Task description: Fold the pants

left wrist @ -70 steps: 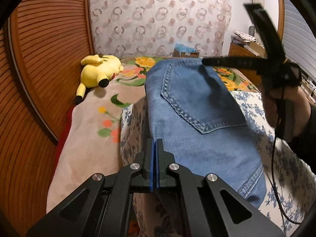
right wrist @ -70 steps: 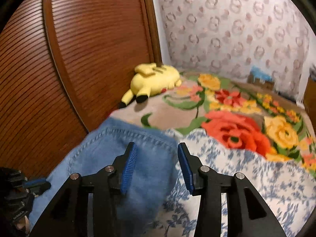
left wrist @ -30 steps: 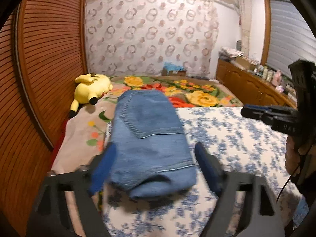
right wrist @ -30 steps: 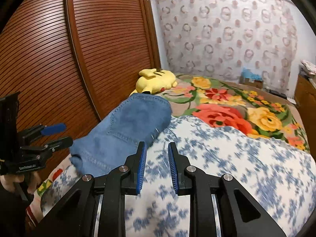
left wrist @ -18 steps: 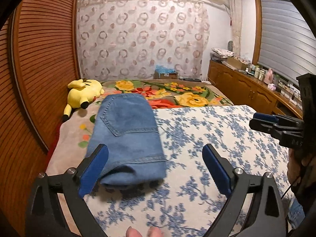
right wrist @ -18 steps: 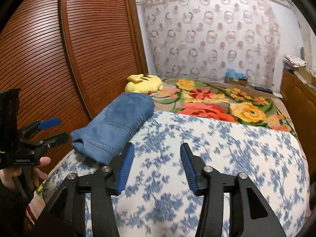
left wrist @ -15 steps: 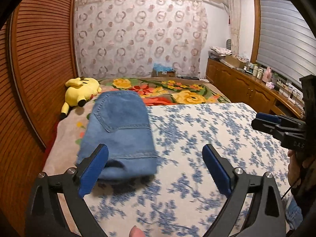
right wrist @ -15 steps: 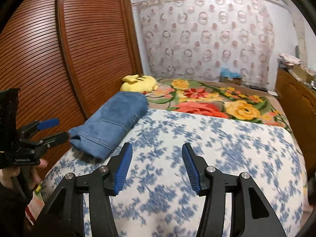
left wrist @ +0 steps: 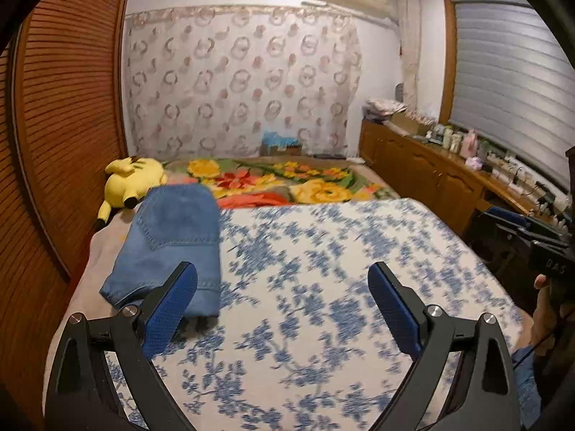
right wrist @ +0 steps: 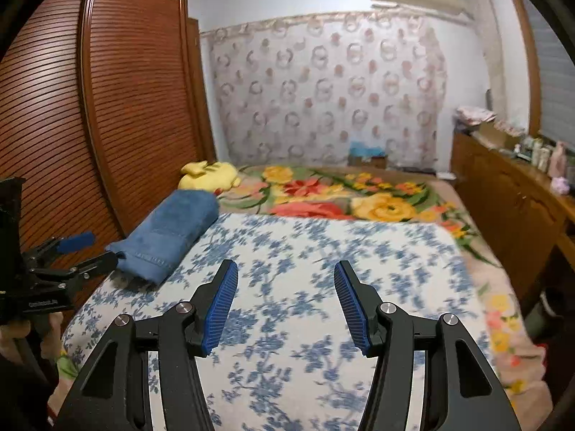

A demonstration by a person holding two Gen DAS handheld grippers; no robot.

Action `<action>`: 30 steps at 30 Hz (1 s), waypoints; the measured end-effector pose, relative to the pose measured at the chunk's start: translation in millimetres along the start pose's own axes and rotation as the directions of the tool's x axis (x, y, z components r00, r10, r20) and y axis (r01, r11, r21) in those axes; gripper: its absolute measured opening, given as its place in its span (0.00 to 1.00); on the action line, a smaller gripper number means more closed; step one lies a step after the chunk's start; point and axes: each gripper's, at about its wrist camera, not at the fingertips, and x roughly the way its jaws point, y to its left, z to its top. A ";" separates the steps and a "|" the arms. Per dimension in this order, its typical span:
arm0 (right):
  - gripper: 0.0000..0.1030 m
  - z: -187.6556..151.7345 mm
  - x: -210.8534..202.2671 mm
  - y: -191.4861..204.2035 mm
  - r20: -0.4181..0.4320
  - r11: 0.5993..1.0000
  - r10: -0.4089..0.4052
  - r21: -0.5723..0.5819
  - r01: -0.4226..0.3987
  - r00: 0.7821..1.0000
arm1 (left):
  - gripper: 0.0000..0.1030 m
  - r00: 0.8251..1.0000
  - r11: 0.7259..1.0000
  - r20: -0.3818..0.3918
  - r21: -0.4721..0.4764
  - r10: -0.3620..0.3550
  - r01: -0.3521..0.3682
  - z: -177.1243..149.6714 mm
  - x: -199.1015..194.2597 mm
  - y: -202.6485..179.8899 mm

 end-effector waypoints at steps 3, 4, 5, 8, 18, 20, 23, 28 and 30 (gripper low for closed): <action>0.56 2.4 -24.8 -1.1 0.032 1.000 -0.029 0.013 0.029 0.999 | 0.93 1.000 1.000 0.027 0.010 0.000 0.000 6.9 -13.7 -9.5; 0.56 1.9 -32.0 -1.4 0.041 0.999 -0.036 0.015 0.035 0.998 | 0.93 0.999 1.000 0.038 0.015 0.003 -0.004 9.2 -18.7 -12.7; 0.56 2.9 -39.3 -1.9 0.051 0.999 -0.040 0.015 0.039 0.998 | 0.93 0.999 1.000 0.043 0.020 0.004 -0.005 10.9 -21.6 -15.2; 0.56 4.3 -51.6 -1.3 0.061 0.998 -0.057 0.020 0.056 0.997 | 0.93 0.998 0.999 0.059 0.040 0.011 -0.013 13.5 -28.7 -22.8; 0.56 -2.4 -55.9 7.0 0.068 0.997 -0.071 0.016 0.070 0.995 | 0.93 0.997 0.999 0.073 0.038 0.011 -0.014 15.1 -36.1 -28.4; 0.56 -2.7 -50.5 7.7 0.067 0.997 -0.072 0.018 0.071 0.995 | 0.93 0.997 0.999 0.072 0.028 0.012 -0.014 16.3 -37.4 -28.4; 0.56 -0.8 -36.1 4.5 0.065 0.997 -0.070 0.022 0.069 0.995 | 0.93 0.997 1.000 0.072 0.022 0.015 -0.016 17.9 -38.5 -30.3; 0.56 -0.8 -28.8 3.6 0.065 0.998 -0.068 0.023 0.067 0.996 | 0.93 0.997 1.000 0.073 0.020 0.015 -0.016 18.1 -37.6 -26.8; 0.56 -0.6 -28.3 3.2 0.065 0.998 -0.068 0.023 0.066 0.996 | 0.93 0.997 1.000 0.071 0.022 0.014 -0.016 18.0 -37.6 -26.6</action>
